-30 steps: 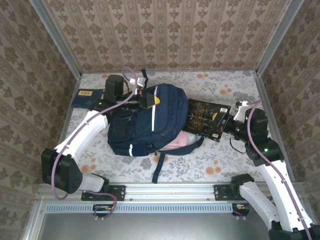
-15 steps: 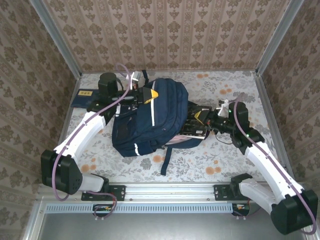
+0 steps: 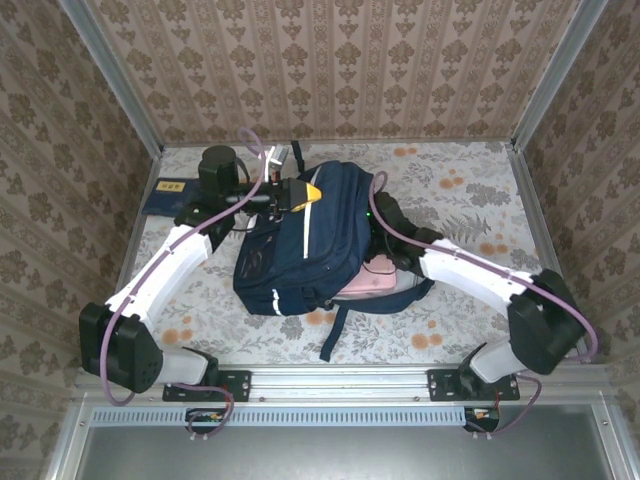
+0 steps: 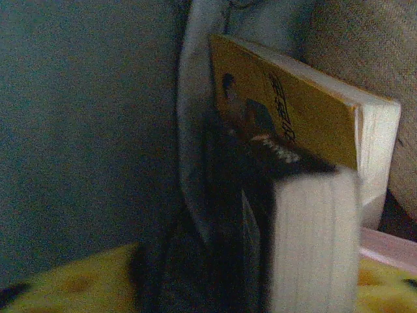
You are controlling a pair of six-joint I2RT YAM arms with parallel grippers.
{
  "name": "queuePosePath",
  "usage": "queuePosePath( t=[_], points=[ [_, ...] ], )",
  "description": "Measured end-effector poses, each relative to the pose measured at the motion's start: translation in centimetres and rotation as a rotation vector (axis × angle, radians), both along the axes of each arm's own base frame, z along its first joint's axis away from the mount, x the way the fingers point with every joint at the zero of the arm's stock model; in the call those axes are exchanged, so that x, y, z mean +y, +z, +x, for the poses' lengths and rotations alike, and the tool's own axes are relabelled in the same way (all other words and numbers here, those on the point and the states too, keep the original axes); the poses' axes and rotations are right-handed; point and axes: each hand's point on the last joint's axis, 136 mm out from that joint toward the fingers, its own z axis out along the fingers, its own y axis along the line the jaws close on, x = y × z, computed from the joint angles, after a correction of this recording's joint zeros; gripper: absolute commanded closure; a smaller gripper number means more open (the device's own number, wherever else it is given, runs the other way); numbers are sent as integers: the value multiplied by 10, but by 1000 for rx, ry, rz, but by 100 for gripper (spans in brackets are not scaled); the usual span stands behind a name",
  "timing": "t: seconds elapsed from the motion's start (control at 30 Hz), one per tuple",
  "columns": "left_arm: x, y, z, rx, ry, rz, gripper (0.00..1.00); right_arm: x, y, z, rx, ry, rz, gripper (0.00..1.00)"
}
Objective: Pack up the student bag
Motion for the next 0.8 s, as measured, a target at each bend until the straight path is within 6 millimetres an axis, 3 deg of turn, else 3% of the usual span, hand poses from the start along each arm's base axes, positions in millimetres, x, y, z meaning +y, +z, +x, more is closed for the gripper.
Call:
queuePosePath(
  t=[0.1,0.17,0.33,0.47,0.57,0.7,0.8],
  points=[
    [2,0,3,3,14,2,100,-5,-8,7,-20,-19,-44,2],
    [2,-1,3,7,18,7,100,-12,1,10,-67,-32,-59,0],
    [6,-5,9,3,47,35,100,-44,45,3,-204,-75,-65,0],
    [7,-12,10,-10,68,84,98,-89,77,-6,-313,-159,-107,0],
    [1,-19,10,-32,71,134,89,-125,80,-10,-341,-214,-197,0],
    [-21,-46,8,-56,44,228,57,-181,69,-17,-320,-325,-377,0],
    [-34,-72,7,-63,22,324,52,-216,63,-24,-317,-400,-517,0]
  ],
)
